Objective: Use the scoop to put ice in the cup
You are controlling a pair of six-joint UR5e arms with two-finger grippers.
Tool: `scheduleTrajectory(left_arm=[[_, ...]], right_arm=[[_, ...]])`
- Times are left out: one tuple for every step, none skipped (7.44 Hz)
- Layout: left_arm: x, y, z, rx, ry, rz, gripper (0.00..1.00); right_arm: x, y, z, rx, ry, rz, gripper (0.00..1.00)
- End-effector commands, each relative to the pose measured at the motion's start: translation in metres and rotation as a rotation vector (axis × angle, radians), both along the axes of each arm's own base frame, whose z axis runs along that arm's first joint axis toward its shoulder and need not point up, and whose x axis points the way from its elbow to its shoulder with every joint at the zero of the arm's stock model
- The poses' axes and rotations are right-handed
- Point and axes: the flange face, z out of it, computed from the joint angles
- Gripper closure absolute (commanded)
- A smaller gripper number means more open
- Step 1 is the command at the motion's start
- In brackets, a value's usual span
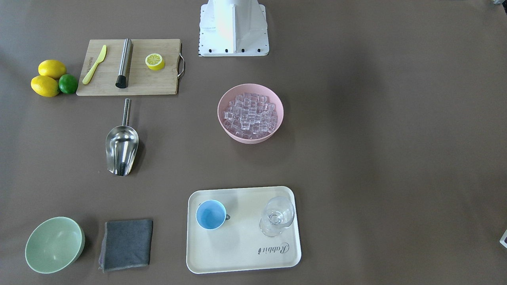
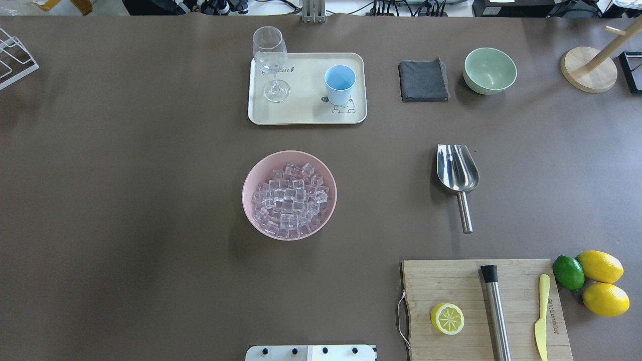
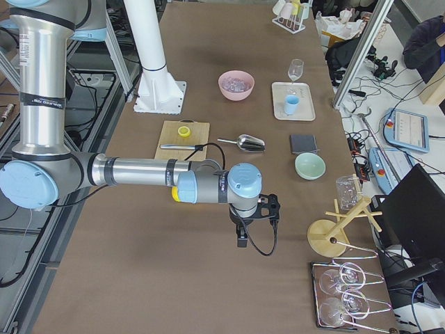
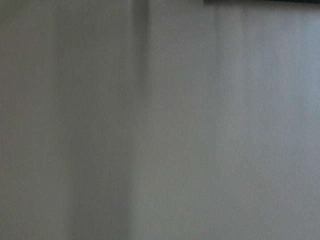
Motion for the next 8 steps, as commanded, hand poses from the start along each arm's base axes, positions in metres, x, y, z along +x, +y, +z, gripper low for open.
scheduleTrajectory(left_arm=[[0.005, 0.0, -0.001, 0.005, 0.021, 0.009, 0.02], [0.009, -0.002, -0.005, 0.015, 0.063, 0.014, 0.02], [0.013, -0.005, -0.011, 0.046, 0.093, 0.022, 0.02], [0.024, -0.01, -0.017, 0.083, 0.098, 0.049, 0.02], [0.026, -0.011, -0.018, 0.088, 0.098, 0.054, 0.02], [0.028, -0.011, -0.018, 0.089, 0.098, 0.058, 0.02], [0.028, -0.011, -0.018, 0.089, 0.103, 0.059, 0.02], [0.028, -0.011, -0.018, 0.087, 0.101, 0.058, 0.02]], right_arm=[[0.0, 0.0, -0.001, 0.003, 0.0, 0.0, 0.0], [0.0, 0.001, -0.001, 0.002, 0.0, 0.0, 0.0], [0.0, 0.001, 0.0, 0.0, 0.0, 0.0, 0.0], [0.0, 0.001, 0.003, -0.004, 0.002, -0.002, 0.0], [0.0, 0.001, 0.002, -0.002, 0.002, -0.002, 0.0], [0.0, 0.001, 0.002, -0.001, 0.002, -0.002, 0.0], [0.0, 0.0, -0.001, 0.004, 0.002, -0.001, 0.0], [0.0, -0.001, -0.006, 0.015, 0.001, -0.001, 0.0]])
